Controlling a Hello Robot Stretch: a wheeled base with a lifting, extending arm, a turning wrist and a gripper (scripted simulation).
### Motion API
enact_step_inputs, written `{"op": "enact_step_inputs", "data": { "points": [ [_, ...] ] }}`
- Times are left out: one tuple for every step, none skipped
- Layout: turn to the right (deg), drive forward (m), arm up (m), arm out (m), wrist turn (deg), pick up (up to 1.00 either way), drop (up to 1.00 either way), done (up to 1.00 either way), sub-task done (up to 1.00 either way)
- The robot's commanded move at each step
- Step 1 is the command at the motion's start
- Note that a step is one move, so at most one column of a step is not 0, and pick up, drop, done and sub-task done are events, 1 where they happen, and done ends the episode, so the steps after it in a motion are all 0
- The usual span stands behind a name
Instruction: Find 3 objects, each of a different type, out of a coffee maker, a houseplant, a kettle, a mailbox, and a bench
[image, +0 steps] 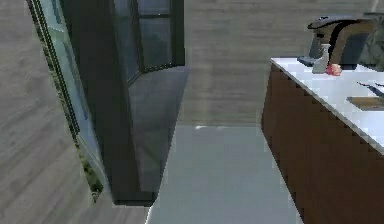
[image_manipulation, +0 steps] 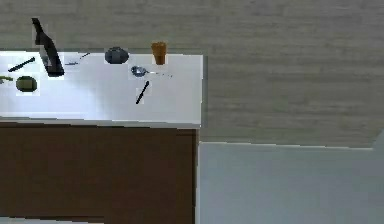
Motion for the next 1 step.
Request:
{"op": "enact_step_inputs", "data": {
  "points": [
    [36.0, 0.0, 0.0, 0.0, 0.0, 0.0, 0.0, 0.0, 0.0]
  ]
}}
